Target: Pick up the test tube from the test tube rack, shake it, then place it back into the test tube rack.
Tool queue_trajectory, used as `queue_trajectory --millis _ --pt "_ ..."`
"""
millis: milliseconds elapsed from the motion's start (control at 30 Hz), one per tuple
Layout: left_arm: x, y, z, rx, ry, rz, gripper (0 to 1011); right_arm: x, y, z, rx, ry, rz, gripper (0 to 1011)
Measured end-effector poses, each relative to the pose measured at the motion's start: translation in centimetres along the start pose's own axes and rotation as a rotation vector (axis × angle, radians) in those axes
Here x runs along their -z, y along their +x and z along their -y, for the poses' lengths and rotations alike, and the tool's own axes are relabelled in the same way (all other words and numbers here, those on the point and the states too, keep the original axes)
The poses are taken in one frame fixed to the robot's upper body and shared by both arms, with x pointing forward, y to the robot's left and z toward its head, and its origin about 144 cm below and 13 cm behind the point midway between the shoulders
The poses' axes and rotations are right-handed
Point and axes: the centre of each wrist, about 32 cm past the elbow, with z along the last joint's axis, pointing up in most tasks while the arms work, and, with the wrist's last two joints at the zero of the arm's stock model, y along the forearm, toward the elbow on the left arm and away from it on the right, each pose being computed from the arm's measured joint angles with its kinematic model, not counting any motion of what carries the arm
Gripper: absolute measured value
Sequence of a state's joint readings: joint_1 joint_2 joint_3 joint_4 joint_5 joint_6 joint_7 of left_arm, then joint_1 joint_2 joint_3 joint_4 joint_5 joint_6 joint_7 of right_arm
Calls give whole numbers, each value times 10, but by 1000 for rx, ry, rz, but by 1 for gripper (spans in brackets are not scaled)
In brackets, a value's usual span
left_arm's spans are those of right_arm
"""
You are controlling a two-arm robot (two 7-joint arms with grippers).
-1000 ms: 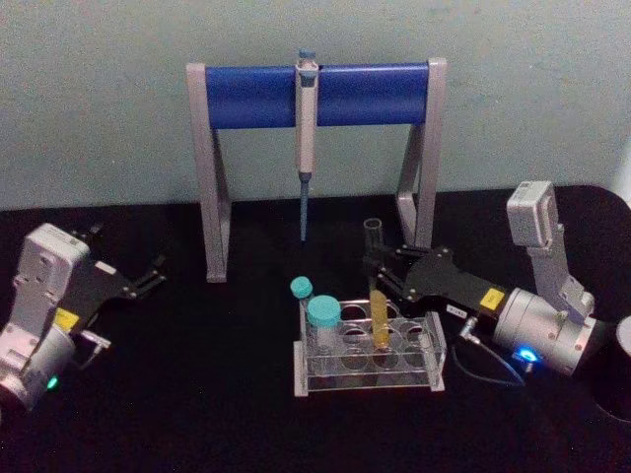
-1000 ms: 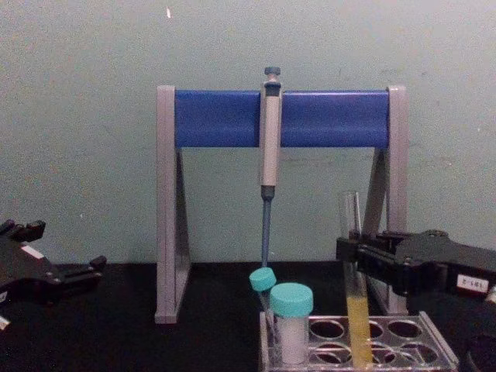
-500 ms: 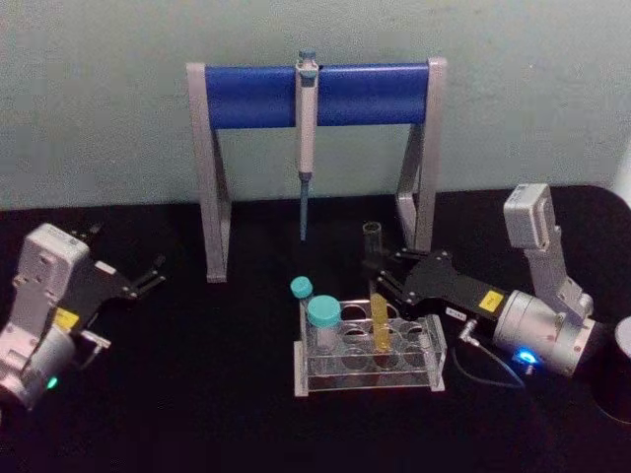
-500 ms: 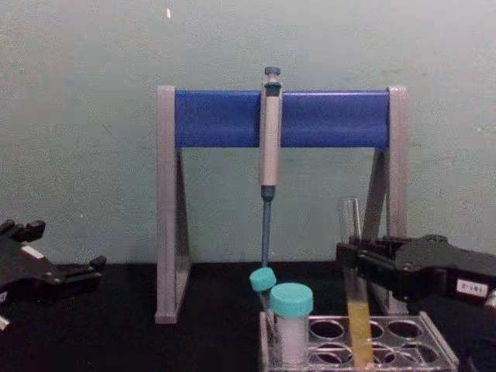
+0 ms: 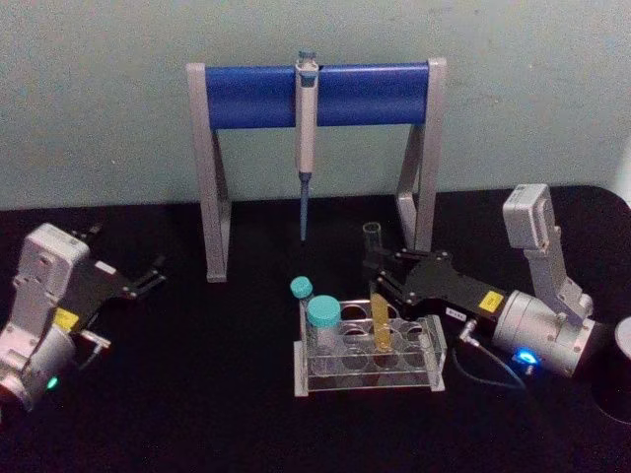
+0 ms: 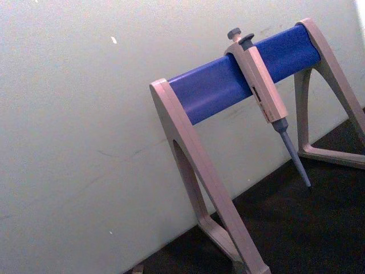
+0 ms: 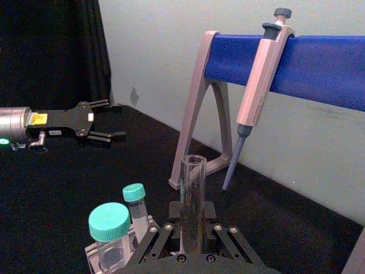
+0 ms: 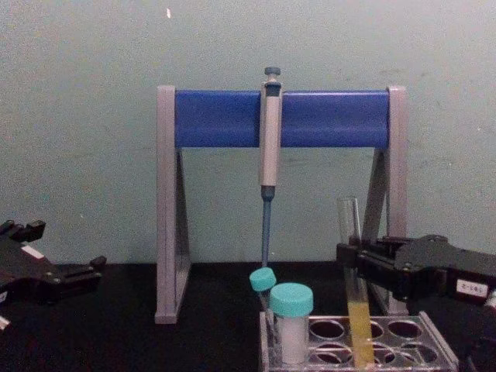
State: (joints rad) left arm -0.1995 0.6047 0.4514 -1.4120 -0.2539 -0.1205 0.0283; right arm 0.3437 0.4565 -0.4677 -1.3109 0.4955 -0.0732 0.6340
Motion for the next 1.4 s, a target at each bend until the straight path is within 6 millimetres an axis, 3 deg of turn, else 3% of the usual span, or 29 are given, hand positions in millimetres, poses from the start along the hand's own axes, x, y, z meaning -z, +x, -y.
queue_trajectory --millis 167,267,333,367,933,1033,1400 --pt "0 0 0 0 0 0 1001 0 0 0 0 0 0 234" --pt "0 0 0 0 0 0 1001 0 0 0 0 1 0 326" --pt "0 0 0 0 0 0 1001 0 0 0 0 1 0 326" --pt "0 0 0 0 0 0 1001 0 0 0 0 1 0 437" --pt "0 0 0 0 0 0 1001 0 0 0 0 2 -1 952" --pt "0 0 0 0 0 0 1001 0 0 0 0 2 -1 1000" --pt "0 0 0 0 0 0 1001 -6 -5 2 21 49 19 1000"
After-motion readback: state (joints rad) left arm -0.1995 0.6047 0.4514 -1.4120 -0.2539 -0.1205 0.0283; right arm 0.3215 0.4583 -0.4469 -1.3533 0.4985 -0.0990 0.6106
